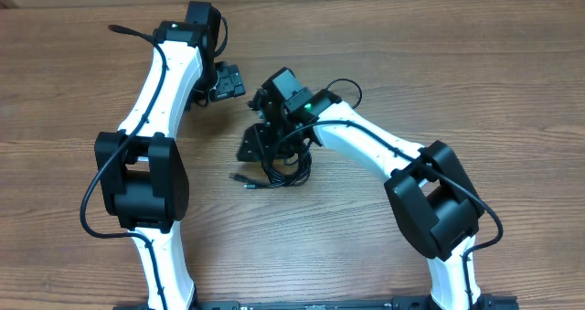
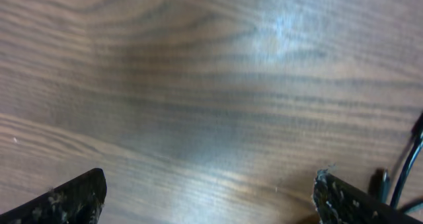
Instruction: Untangle cables
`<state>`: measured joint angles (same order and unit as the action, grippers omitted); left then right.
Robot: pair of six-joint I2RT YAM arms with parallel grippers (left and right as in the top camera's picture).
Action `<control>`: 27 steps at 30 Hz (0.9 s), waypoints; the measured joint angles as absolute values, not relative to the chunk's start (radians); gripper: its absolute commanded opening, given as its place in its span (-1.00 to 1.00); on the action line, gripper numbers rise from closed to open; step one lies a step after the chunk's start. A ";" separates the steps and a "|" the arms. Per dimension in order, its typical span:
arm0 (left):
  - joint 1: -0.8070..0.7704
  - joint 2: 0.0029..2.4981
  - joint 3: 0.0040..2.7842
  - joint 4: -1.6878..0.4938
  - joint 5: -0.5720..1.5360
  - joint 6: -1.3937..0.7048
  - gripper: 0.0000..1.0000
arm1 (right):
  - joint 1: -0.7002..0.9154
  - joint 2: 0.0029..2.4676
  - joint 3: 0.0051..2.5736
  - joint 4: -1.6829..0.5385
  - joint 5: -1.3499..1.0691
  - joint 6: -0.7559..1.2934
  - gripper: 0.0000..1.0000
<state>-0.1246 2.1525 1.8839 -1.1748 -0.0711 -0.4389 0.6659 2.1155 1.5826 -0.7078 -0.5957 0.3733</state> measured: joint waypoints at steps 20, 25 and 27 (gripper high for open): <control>-0.247 2.152 1.884 -1.152 0.035 -0.304 -0.66 | 0.391 2.115 1.584 -1.090 -0.517 0.366 -0.21; -0.273 2.152 1.884 -1.152 0.034 -0.274 -0.40 | 0.410 2.115 1.577 -1.073 -0.497 0.370 -0.24; -0.275 2.152 1.884 -1.152 0.035 -0.259 -0.39 | 0.429 2.115 1.561 -1.056 -0.483 0.395 -0.25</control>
